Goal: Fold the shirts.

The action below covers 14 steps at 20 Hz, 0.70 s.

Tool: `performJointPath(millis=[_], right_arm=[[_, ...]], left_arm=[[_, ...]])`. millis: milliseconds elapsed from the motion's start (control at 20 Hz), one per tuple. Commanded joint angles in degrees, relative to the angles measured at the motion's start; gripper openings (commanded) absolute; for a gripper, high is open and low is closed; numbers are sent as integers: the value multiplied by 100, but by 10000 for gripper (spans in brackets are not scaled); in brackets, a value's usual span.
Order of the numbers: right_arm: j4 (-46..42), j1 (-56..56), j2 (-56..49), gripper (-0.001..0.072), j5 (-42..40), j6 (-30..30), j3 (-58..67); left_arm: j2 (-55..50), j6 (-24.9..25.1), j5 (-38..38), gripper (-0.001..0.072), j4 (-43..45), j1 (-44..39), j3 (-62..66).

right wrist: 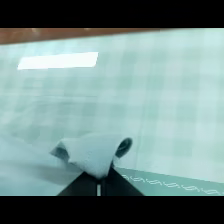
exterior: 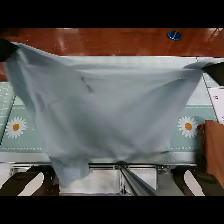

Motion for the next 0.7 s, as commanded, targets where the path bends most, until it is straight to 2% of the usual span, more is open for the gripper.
performJointPath(millis=[0,200,250,300,350,400,550,650], right_arm=[[715,44,-1412,18,-1060,-544,-540],[1537,70,-3709,19,-1427,-664,553],[1705,70,-4234,77,-1429,-455,938],[1838,59,-4645,310,-1377,-199,1266],[1928,46,-4981,416,-1158,-13,1554],[1921,-39,-5169,417,-866,164,1773],[1469,-608,-5077,415,22,140,1956],[343,-984,-4656,415,553,109,1792]], left_arm=[[-1486,-98,903,17,-313,-11,-136],[-3143,-98,1246,17,-1163,-11,645],[-3438,-98,1224,18,-1392,-11,839],[-3674,-105,1165,55,-1421,-11,986],[-3860,-267,1014,252,-1416,26,1143],[-3956,-494,848,519,-1408,116,1276],[-3952,-568,-260,509,-1078,813,1552],[-3901,-376,-1349,506,-1049,1491,1467]])
